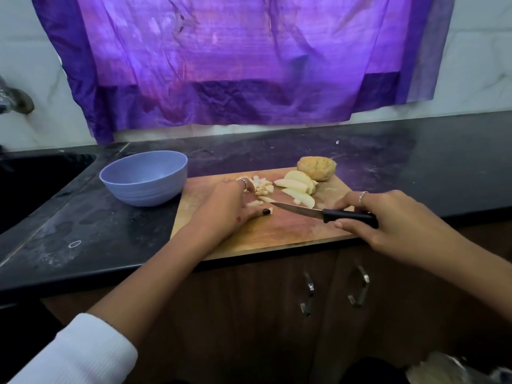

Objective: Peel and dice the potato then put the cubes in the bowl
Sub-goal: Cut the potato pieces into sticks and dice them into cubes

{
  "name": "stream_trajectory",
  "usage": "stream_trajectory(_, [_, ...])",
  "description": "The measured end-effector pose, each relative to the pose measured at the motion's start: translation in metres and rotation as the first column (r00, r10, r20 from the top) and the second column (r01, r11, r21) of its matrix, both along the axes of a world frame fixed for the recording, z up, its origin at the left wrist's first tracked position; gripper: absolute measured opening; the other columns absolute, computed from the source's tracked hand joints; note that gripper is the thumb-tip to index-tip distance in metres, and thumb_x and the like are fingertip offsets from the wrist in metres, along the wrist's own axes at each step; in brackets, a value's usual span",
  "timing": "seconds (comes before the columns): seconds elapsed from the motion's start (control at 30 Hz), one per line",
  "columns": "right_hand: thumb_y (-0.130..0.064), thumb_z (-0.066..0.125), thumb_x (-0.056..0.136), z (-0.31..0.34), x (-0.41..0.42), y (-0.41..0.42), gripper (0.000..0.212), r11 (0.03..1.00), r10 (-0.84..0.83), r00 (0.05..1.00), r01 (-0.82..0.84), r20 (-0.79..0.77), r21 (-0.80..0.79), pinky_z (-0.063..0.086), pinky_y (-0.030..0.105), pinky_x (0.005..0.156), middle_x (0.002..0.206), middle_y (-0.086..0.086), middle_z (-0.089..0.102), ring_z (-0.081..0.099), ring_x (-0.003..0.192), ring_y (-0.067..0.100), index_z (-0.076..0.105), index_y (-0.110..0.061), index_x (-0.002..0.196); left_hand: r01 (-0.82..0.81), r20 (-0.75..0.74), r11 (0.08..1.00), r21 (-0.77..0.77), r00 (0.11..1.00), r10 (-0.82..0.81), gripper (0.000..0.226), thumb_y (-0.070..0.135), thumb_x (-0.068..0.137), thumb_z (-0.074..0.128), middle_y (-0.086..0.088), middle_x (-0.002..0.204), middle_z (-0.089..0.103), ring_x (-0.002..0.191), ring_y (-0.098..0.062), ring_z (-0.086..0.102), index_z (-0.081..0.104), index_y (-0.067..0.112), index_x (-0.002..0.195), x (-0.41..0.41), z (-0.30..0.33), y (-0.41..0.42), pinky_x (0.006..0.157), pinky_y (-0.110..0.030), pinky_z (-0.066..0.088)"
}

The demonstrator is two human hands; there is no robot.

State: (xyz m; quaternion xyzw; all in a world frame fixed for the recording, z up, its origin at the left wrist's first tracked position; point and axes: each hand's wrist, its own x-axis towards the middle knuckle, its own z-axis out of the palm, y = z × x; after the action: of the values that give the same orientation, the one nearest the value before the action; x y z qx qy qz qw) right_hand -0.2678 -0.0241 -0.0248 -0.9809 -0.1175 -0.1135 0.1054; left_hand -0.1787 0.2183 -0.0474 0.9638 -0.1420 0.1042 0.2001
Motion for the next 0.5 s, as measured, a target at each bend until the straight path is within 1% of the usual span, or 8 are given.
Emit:
stream_trajectory(0.1, [-0.053,0.055,0.087,-0.001,0.004,-0.007,0.028,0.999,-0.009,1.0,0.009,0.004,0.049,0.052,0.04,0.077,0.095,-0.007,0.066,0.061,0.09,0.017,0.059,-0.041,0.112,-0.02,0.084,0.994,0.108,0.996,0.011,0.042,0.043,0.09,0.061,-0.004,0.111,0.067,0.097,-0.019,0.061,0.06,0.02,0.124,0.007,0.002,0.003,0.076,-0.027,0.045])
stream_trajectory(0.17, [-0.05,0.057,0.087,-0.001,0.007,-0.009,0.026,0.996,0.001,1.0,-0.002,0.006,0.086,0.052,0.041,0.076,0.091,-0.008,0.066,0.062,0.087,0.016,0.061,-0.039,0.11,-0.077,0.2,0.97,0.23,0.979,0.031,0.034,0.045,0.093,0.054,0.0,0.11,0.068,0.096,-0.021,0.064,0.064,0.023,0.116,0.016,-0.001,0.011,0.077,-0.029,0.048])
stream_trajectory(0.2, [-0.049,0.058,0.086,-0.001,0.009,-0.01,0.026,0.995,0.009,1.0,-0.009,0.007,0.099,0.053,0.041,0.075,0.09,-0.008,0.066,0.062,0.085,0.016,0.061,-0.038,0.109,-0.093,0.234,0.964,0.249,0.972,0.033,0.032,0.046,0.093,0.052,0.001,0.108,0.068,0.093,-0.022,0.064,0.066,0.024,0.112,0.021,-0.002,0.016,0.076,-0.033,0.052])
stream_trajectory(0.27, [-0.049,0.058,0.086,-0.002,0.013,-0.011,0.026,0.993,0.008,1.0,-0.01,0.012,0.116,0.053,0.042,0.074,0.089,-0.007,0.066,0.062,0.083,0.016,0.062,-0.037,0.109,-0.082,0.233,0.968,0.238,0.972,0.025,0.03,0.042,0.094,0.052,0.0,0.106,0.065,0.089,-0.026,0.064,0.066,0.021,0.111,0.027,-0.003,0.024,0.074,-0.043,0.054])
stream_trajectory(0.3, [-0.049,0.058,0.086,-0.003,0.015,-0.011,0.026,0.993,0.012,1.0,-0.014,0.014,0.121,0.053,0.042,0.074,0.089,-0.006,0.066,0.062,0.083,0.016,0.061,-0.038,0.11,-0.071,0.24,0.962,0.265,0.971,0.005,0.028,0.038,0.095,0.052,-0.002,0.105,0.061,0.087,-0.028,0.063,0.066,0.019,0.111,0.029,-0.004,0.025,0.073,-0.045,0.054])
stream_trajectory(0.4, [-0.047,0.057,0.089,-0.007,0.02,-0.007,0.026,0.992,0.028,1.0,-0.03,0.013,0.124,0.053,0.039,0.074,0.091,-0.006,0.065,0.062,0.083,0.015,0.059,-0.039,0.113,-0.053,0.274,0.942,0.332,0.961,-0.042,0.021,0.026,0.096,0.051,-0.001,0.1,0.053,0.078,-0.027,0.062,0.067,0.019,0.109,0.035,-0.007,0.027,0.065,-0.047,0.055])
stream_trajectory(0.43, [-0.047,0.056,0.089,-0.009,0.021,-0.006,0.026,0.992,0.029,1.0,-0.029,0.005,0.12,0.053,0.038,0.073,0.091,-0.007,0.065,0.061,0.082,0.014,0.059,-0.038,0.114,-0.05,0.275,0.941,0.335,0.96,-0.047,0.022,0.022,0.095,0.052,0.0,0.104,0.054,0.08,-0.027,0.062,0.066,0.022,0.112,0.035,-0.007,0.028,0.062,-0.046,0.056])
stream_trajectory(0.5, [-0.047,0.056,0.089,-0.012,0.021,-0.005,0.027,0.991,0.026,1.0,-0.025,-0.001,0.128,0.053,0.038,0.072,0.09,-0.007,0.065,0.06,0.081,0.013,0.059,-0.038,0.115,-0.035,0.293,0.925,0.379,0.952,-0.084,0.03,0.02,0.095,0.052,0.003,0.118,0.055,0.095,-0.024,0.06,0.064,0.03,0.121,0.03,-0.006,0.025,0.063,-0.042,0.054])
